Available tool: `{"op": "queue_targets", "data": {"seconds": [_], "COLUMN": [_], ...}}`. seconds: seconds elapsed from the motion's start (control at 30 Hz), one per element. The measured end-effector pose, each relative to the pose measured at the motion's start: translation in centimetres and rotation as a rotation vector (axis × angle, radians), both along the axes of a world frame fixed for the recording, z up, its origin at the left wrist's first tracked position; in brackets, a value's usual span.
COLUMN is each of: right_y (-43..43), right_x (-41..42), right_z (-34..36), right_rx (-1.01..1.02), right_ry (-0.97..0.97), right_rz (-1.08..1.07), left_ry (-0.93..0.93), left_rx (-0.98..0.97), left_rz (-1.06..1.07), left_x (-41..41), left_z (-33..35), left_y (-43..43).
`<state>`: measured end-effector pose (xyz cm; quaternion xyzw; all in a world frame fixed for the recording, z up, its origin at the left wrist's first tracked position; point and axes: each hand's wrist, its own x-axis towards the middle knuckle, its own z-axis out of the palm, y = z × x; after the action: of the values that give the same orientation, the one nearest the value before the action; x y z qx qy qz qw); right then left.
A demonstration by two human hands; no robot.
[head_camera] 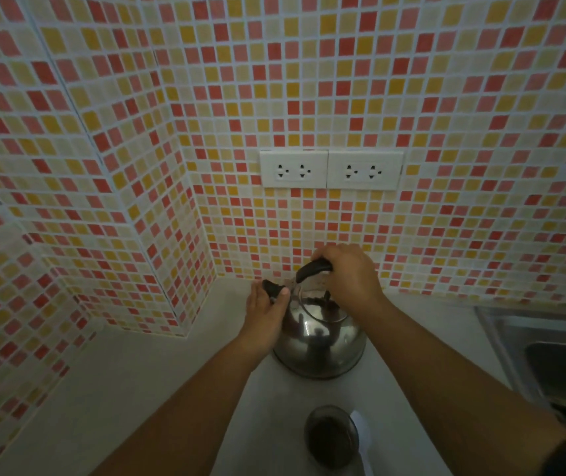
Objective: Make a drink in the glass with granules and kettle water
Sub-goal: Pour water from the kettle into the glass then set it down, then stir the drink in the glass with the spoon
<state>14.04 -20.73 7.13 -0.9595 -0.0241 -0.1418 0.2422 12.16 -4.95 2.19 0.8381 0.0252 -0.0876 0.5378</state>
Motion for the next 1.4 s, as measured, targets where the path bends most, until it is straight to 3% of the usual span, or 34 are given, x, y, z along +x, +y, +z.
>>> {"op": "queue_targets", "data": {"seconds": [0.8, 0.9, 1.0, 1.03, 1.1, 1.17, 1.27, 1.4], "right_y": [-0.2, -0.1, -1.0, -1.7, -3.2, -3.9, -3.1, -2.5], "right_x": [3.1, 1.5, -3.4, -5.6, -9.9, -13.4, -16.6, -18.8], "right_z": [-2.8, -2.1, -3.2, -4.2, -7.5, -10.4, -12.3, -12.5], "right_rx": [0.052, -0.155, -0.127, -0.129, -0.197, -0.168, -0.046, -0.185], "right_ry": [0.079, -0.029, -0.129, -0.004, 0.436, 0.746, 0.814, 0.723], "right_rz": [-0.055, -0.025, -0.119, -0.147, -0.145, -0.116, -0.160, -0.122], "left_ry": [0.098, 0.075, -0.048, -0.097, -0.134, -0.026, 0.171, 0.290], "left_rx": [0.050, 0.021, -0.065, -0.094, -0.151, -0.222, -0.240, -0.177], "left_rz": [-0.017, 0.010, 0.069, 0.080, 0.080, 0.052, -0.059, -0.225], "left_x": [1.9, 1.5, -0.9, -2.1, -4.4, -6.3, -8.1, -10.2], "left_z": [-1.7, -1.2, -1.1, -1.2, -1.5, -2.1, -2.5, -2.6], "left_y": [-0.2, -0.1, 0.5, 0.8, 1.7, 2.2, 2.2, 1.6]}}
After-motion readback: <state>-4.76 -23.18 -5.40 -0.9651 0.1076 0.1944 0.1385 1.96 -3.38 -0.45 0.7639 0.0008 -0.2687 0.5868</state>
